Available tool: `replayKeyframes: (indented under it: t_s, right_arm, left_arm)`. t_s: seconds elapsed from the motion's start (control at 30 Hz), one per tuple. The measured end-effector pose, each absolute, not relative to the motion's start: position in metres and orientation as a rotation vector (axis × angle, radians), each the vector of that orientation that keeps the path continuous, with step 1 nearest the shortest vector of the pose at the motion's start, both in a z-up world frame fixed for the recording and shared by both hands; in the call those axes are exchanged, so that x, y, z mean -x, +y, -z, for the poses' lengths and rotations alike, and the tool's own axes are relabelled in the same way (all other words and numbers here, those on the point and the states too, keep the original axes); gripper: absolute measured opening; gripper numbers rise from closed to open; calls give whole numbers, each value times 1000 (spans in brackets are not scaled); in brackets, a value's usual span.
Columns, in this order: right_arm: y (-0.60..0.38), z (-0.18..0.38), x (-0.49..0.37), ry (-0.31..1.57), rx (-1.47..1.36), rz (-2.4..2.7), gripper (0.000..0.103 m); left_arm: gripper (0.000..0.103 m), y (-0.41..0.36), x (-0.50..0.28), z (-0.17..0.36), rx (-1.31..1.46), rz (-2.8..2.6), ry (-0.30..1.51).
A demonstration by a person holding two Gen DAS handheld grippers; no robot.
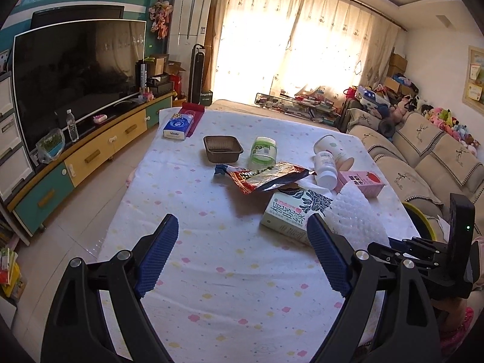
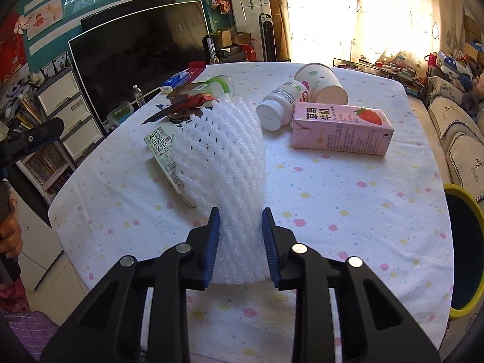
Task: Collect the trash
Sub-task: 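Grasp the white foam mesh net with the right gripper and lift, then carry the foam net over the bin and open the right gripper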
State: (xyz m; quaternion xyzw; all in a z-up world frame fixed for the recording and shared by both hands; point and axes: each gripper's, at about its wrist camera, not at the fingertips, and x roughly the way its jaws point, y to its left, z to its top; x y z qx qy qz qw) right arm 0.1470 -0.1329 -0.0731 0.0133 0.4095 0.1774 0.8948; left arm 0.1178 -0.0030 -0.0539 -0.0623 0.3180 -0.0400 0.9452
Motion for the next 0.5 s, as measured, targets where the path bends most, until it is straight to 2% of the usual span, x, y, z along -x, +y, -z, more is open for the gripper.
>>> replayKeyframes:
  t_s: [0.5]
  right_arm:
    - [-208, 57, -132, 778, -125, -196, 26]
  left_arm:
    - [86, -19, -124, 61, 106, 103, 667]
